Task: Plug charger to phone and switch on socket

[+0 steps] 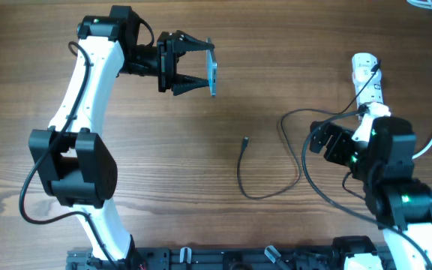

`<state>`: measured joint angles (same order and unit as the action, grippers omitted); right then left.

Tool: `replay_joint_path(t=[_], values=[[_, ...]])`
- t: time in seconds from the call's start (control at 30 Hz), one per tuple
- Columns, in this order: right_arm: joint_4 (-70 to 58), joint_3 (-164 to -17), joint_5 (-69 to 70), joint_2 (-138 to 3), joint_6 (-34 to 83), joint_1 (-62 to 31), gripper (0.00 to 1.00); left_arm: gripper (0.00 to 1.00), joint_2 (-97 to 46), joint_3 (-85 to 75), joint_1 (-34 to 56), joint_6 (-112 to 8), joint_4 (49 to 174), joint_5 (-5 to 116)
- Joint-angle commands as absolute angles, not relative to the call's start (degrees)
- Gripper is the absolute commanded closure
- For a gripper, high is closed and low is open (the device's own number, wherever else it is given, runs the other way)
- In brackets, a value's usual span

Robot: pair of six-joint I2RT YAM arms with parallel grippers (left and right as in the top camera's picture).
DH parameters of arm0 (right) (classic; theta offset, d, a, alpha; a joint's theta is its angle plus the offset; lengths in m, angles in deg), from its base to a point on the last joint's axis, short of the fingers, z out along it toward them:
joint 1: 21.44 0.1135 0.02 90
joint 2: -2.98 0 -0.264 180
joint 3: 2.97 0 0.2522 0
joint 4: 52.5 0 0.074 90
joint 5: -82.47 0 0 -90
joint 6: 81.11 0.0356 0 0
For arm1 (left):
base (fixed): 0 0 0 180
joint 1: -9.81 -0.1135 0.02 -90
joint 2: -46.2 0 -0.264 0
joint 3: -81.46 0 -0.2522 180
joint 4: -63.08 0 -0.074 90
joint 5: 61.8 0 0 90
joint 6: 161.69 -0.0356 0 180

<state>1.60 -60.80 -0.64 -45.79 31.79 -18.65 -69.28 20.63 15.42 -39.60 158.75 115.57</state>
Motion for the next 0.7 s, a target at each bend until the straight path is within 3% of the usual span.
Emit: replay_joint_path(t=[0.0, 0.4, 0.67], values=[[1.97, -61.94, -2.65, -49.79, 32.46, -18.89, 0.00, 0.36, -66.92, 22.11, 15.31, -39.29, 158.79, 118.56], [2.28, -61.96, 0.00, -54.53, 28.18, -18.89, 0.01, 0.36, -66.92, 22.11, 15.31, -39.29, 158.79, 118.56], [1.84, -66.18, 10.27, -54.45, 23.53, -18.89, 0.00, 0.36, -66.92, 22.11, 15.31, -39.29, 158.79, 118.56]])
